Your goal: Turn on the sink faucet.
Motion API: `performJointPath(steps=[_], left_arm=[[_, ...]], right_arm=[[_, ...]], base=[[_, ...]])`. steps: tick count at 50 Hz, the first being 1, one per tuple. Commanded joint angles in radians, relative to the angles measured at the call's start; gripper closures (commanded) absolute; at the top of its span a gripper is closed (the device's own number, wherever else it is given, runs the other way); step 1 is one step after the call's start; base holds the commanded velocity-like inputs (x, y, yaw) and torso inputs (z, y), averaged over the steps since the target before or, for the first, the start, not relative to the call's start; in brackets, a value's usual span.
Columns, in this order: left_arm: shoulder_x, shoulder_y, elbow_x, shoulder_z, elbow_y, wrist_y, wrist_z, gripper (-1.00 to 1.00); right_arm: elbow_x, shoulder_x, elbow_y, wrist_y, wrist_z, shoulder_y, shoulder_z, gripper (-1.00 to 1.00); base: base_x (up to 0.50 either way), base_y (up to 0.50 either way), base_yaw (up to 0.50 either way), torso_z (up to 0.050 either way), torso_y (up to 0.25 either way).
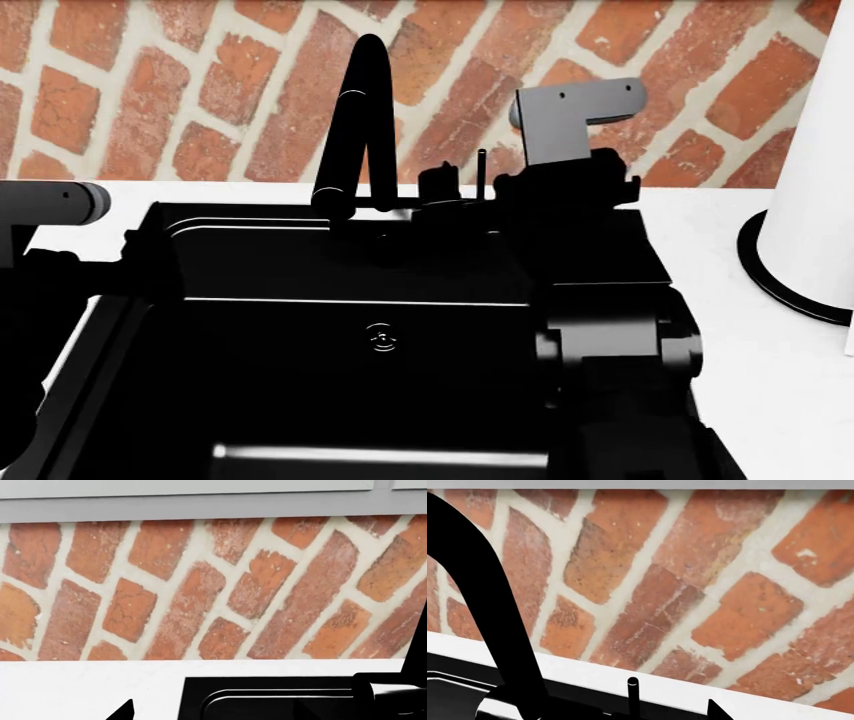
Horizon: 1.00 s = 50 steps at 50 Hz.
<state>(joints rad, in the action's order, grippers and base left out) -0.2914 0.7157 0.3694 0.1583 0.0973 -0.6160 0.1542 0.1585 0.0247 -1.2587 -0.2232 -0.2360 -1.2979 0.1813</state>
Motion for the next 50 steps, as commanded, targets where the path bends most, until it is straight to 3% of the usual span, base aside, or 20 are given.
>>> performJointPath(steps=[1, 8, 13, 25, 35, 50], left_arm=[[0.012, 0.003, -0.005, 0.007, 0.030, 0.022, 0.004, -1.00], [-0.008, -0.009, 0.009, -0.005, 0.012, 0.013, -0.003, -1.00], [-0.010, -0.025, -0.005, -0.004, 0.038, 0.140, -0.047, -1.00], [-0.032, -0.013, -0.016, -0.003, 0.013, 0.118, -0.027, -1.00], [-0.030, -0.017, -0.002, -0.012, -0.006, 0.110, -0.019, -1.00], [-0.019, -0.020, 0.006, -0.012, 0.004, 0.103, -0.006, -1.00]], right_arm=[[-0.037, -0.023, -0.050, -0.008, 0.025, -0.032, -0.043, -1.00], [-0.036, -0.023, -0.050, -0.040, 0.040, -0.051, -0.040, -1.00], [-0.025, -0.023, -0.050, -0.046, 0.043, -0.049, -0.038, -1.00], [-0.003, -0.024, -0.050, -0.043, 0.043, -0.071, -0.039, -1.00], [0.080, -0.024, -0.050, -0.027, 0.058, -0.102, 0.045, -1.00], [0.003, -0.023, -0.050, -0.053, 0.180, -0.100, -0.086, -1.00]], base=[[0.00, 0.00, 0.00, 0.000, 0.000], [0.00, 0.00, 0.00, 0.000, 0.000], [0.00, 0.00, 0.00, 0.000, 0.000], [0.00, 0.00, 0.00, 0.013, -0.111], [0.00, 0.00, 0.00, 0.015, -0.100], [0.00, 0.00, 0.00, 0.000, 0.000]])
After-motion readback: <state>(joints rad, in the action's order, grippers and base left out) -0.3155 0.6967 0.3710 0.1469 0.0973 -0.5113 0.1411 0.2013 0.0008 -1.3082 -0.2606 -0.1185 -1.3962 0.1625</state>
